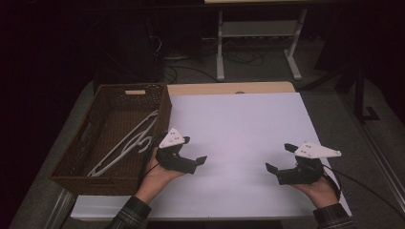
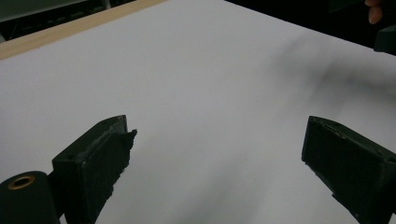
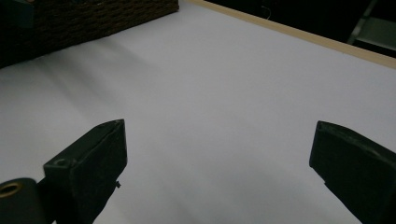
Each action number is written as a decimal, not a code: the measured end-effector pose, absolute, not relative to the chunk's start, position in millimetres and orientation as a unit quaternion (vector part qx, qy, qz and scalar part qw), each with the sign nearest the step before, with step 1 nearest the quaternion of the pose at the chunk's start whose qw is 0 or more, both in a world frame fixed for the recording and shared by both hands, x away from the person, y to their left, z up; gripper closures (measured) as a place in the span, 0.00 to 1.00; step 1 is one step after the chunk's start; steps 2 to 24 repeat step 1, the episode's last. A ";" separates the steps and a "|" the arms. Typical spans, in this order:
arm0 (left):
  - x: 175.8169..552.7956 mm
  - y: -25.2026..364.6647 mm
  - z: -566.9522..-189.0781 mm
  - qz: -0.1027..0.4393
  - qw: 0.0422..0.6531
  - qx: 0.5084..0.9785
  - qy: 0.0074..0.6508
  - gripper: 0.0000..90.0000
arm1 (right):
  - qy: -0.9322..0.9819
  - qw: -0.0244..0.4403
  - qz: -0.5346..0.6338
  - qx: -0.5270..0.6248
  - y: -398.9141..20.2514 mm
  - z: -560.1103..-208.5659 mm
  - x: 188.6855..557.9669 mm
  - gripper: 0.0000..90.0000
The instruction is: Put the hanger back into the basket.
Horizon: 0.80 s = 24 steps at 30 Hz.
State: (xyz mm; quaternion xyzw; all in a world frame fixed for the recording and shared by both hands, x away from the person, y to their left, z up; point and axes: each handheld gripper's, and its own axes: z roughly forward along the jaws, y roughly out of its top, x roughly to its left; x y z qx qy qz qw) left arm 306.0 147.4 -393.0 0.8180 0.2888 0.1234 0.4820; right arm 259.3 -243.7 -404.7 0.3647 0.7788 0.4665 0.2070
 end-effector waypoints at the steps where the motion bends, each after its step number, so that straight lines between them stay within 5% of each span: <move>1: 306.2 147.6 -393.4 0.123 0.481 0.819 0.288 0.08 | 0.779 0.207 0.466 0.365 -243.8 -404.7 259.1 0.04; 24: 306.2 147.6 -393.4 0.123 0.481 0.819 0.288 0.08 | 0.779 0.207 0.466 0.365 -243.8 -404.7 259.1 0.04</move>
